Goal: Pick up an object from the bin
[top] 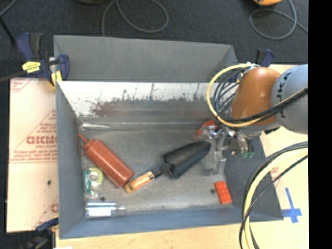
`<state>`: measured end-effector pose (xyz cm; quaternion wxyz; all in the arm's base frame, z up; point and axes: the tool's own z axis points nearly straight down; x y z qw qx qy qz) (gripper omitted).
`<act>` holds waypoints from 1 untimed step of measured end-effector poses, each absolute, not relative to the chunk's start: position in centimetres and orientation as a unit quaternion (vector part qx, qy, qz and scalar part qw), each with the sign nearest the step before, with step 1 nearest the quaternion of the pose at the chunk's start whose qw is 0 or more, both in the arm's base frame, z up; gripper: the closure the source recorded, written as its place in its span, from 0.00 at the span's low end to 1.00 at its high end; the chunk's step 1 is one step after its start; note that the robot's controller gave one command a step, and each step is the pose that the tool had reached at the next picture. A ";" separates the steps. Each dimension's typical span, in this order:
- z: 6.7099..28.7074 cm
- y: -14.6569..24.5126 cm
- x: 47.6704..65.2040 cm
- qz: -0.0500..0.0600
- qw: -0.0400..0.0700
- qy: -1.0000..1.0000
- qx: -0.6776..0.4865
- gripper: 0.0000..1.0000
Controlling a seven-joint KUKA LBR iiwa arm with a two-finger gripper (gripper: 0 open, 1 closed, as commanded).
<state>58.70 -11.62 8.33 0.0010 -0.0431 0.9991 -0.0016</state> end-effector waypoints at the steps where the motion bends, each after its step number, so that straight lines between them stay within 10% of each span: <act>1: 7.1 -6.2 59.4 -0.001 0.004 0.995 0.096 1.00</act>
Offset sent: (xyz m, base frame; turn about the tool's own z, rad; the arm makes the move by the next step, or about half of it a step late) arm 0.0000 0.0000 0.0000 0.0000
